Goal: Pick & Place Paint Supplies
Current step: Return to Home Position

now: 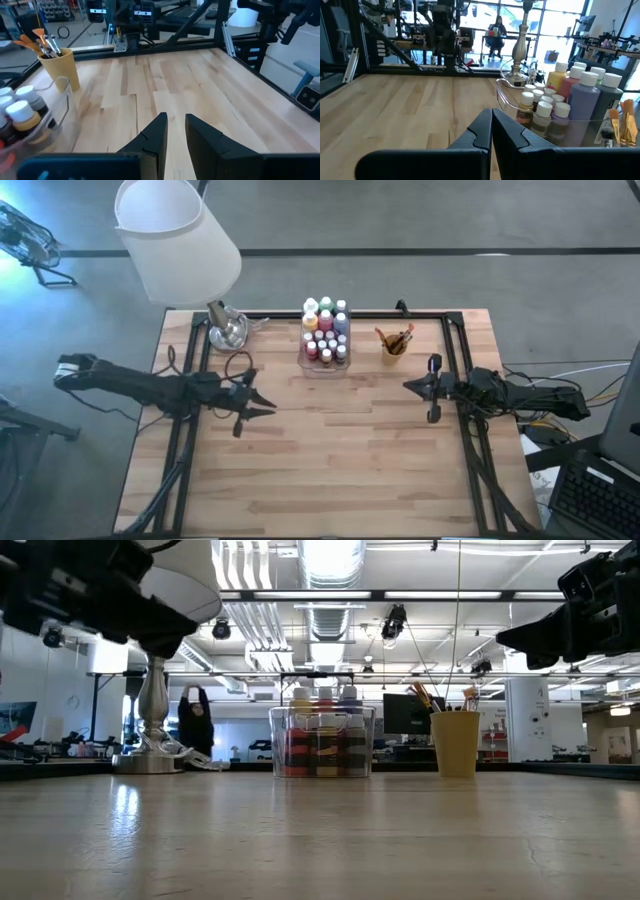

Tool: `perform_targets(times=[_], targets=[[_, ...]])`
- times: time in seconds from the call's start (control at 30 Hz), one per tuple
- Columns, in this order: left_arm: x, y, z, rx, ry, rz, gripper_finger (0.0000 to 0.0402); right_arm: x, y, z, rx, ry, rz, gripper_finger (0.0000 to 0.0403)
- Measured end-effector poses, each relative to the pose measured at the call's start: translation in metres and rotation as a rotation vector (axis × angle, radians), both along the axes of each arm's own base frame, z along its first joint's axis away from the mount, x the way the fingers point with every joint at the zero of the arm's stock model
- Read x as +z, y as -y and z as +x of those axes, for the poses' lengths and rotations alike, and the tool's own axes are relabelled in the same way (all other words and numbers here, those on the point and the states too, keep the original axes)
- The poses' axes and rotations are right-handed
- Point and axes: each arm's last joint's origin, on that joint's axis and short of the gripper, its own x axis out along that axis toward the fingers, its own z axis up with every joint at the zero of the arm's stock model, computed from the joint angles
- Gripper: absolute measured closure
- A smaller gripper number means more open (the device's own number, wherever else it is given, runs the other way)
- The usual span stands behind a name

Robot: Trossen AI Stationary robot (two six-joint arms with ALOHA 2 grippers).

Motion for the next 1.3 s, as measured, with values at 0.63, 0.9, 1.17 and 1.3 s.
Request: perform_targets(times=[0.63, 0.9, 1.17, 1.3], targets=[[-0.044, -0.005, -0.046, 0.013, 0.052, 0.087, 0.0328, 0.000, 0.000, 0.000, 0.000, 0.000, 0.000, 0.0394], [-0.042, -0.006, -0.053, 0.035, 0.071, -0.003, 0.0328, 0.000, 0.000, 0.000, 0.000, 0.000, 0.000, 0.0394], [-0.035, -0.006, -0.058, 0.035, 0.148, -0.017, 0.0328, 0.000, 0.000, 0.000, 0.000, 0.000, 0.000, 0.0394], [-0.034, -0.006, -0.058, 0.036, 0.155, -0.018, 0.0328, 0.000, 0.000, 0.000, 0.000, 0.000, 0.000, 0.0394]])
